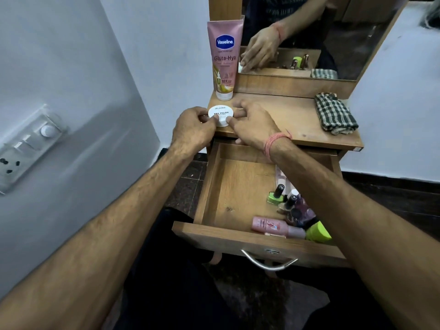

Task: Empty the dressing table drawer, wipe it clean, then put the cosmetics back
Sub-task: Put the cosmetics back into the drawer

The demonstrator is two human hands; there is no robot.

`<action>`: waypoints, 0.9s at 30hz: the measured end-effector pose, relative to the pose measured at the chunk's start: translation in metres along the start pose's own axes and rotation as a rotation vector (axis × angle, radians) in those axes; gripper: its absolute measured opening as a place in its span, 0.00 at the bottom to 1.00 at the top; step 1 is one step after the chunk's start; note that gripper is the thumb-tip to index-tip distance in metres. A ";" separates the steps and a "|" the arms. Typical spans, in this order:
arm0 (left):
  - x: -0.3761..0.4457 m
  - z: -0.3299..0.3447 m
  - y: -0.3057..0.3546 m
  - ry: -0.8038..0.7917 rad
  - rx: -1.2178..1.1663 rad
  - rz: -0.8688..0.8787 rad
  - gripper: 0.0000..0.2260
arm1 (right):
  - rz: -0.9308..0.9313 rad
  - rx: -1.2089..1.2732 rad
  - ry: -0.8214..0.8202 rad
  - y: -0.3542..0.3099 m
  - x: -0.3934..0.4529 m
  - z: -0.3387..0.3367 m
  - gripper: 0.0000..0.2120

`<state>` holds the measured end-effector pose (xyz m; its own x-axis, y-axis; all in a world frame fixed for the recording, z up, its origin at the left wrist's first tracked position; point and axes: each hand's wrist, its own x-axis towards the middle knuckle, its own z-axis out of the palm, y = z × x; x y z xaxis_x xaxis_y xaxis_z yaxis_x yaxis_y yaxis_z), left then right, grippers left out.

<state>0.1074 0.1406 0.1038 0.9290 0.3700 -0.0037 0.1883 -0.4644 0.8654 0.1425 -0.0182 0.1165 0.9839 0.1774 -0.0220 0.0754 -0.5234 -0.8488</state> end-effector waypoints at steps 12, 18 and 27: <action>-0.105 -0.023 -0.042 -0.254 0.284 0.178 0.10 | 0.141 0.184 -0.151 0.048 -0.109 -0.019 0.11; -0.131 -0.029 -0.053 -0.260 0.850 0.381 0.20 | 0.108 -0.052 -0.276 0.069 -0.122 0.012 0.13; -0.130 -0.027 -0.049 -0.435 1.026 0.269 0.25 | 0.125 -0.140 -0.361 0.081 -0.122 0.032 0.10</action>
<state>-0.0317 0.1373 0.0751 0.9724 -0.0575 -0.2261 -0.0478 -0.9977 0.0483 0.0235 -0.0557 0.0338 0.8687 0.3735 -0.3255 0.0051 -0.6637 -0.7480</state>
